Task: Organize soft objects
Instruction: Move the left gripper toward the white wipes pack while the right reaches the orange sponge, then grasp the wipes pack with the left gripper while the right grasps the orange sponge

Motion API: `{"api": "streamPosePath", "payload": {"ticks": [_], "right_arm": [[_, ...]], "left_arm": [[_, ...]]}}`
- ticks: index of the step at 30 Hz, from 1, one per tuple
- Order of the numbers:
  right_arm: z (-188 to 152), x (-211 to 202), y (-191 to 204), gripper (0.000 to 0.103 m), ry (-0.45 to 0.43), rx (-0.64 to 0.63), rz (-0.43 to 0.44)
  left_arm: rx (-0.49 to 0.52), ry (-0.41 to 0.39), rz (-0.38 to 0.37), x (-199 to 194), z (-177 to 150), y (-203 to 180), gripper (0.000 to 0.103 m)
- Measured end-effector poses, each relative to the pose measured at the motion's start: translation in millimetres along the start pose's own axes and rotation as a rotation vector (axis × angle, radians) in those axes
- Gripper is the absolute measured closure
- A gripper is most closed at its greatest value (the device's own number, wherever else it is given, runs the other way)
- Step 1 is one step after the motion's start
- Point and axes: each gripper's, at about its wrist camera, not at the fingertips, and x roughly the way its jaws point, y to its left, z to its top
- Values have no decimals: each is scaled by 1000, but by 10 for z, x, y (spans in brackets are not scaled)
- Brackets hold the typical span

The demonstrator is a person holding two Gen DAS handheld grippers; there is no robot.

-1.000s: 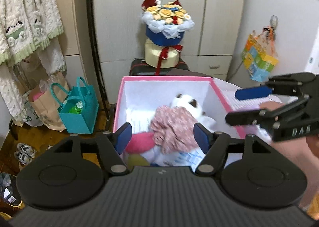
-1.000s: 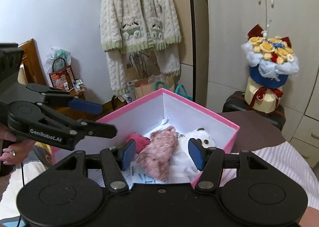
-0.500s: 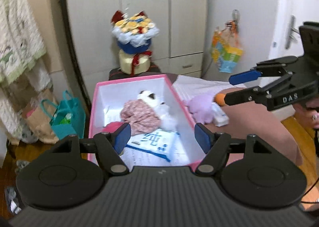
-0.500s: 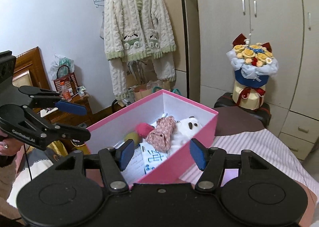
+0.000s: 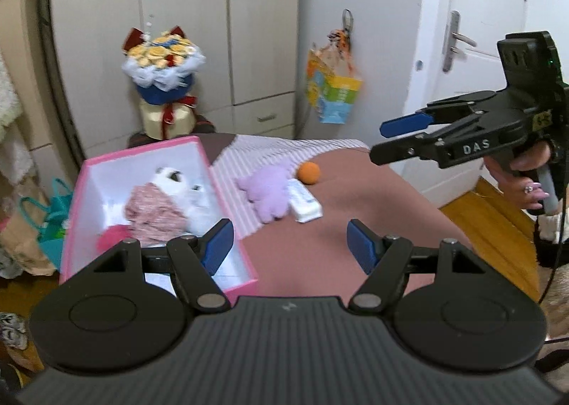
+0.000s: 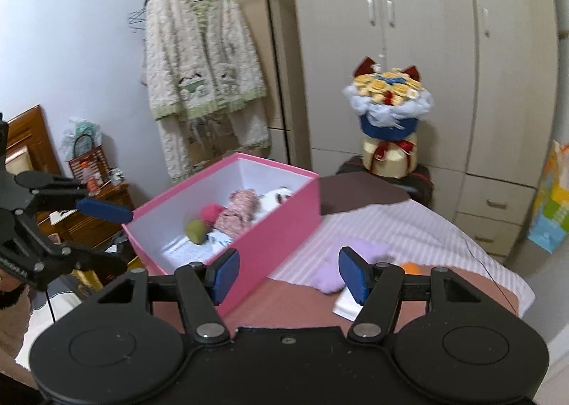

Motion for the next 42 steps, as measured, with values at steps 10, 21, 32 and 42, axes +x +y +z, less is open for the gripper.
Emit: {"api": "streamPosePath", "payload": {"ticks": [10, 21, 32, 42], "right_arm": [[-337, 73, -468, 36, 8, 31, -59], [-586, 461, -809, 36, -31, -55, -120], [-583, 993, -1142, 36, 1, -81, -80], [-501, 1519, -1703, 36, 47, 86, 31]], "left_arm": [[50, 49, -44, 572, -42, -323, 35], [-22, 80, -61, 1296, -95, -441, 37], [-125, 99, -25, 1996, -150, -366, 37], [-67, 92, 95, 2514, -77, -530, 37]]}}
